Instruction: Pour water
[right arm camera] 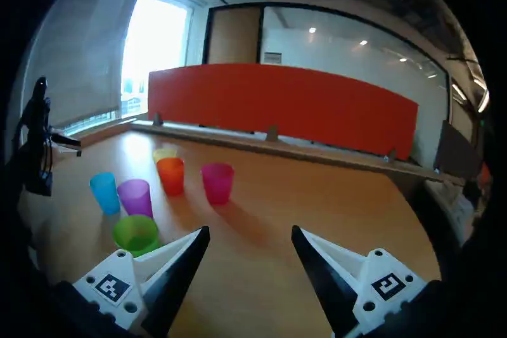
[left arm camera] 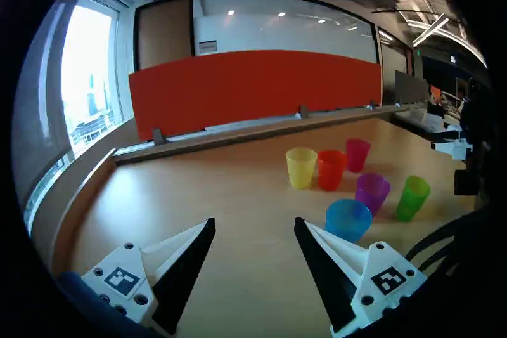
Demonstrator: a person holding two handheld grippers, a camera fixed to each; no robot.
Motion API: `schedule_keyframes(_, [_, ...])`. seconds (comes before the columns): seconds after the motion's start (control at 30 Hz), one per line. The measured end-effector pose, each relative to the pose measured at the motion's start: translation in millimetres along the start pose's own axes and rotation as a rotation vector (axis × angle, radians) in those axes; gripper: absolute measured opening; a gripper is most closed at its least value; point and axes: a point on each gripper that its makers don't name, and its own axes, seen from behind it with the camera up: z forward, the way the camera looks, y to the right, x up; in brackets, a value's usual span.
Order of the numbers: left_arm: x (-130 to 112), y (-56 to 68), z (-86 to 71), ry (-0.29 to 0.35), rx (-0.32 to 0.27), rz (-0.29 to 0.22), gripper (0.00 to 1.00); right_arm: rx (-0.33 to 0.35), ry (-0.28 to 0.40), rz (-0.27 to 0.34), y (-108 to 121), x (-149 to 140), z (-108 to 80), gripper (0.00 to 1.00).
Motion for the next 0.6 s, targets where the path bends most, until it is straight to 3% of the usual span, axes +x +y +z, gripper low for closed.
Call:
schedule_keyframes(0.3, [26.1, -15.0, -18.5, 0.151, 0.104, -0.077, 0.92, -0.106, 0.173, 0.062, 9.7, 39.5, -2.3, 1.00])
schedule_keyframes(0.6, [42.8, -28.0, -35.5, 0.278, 0.165, -0.137, 0.92, -0.189, 0.285, 0.119, 16.5, 66.5, -16.6, 1.00])
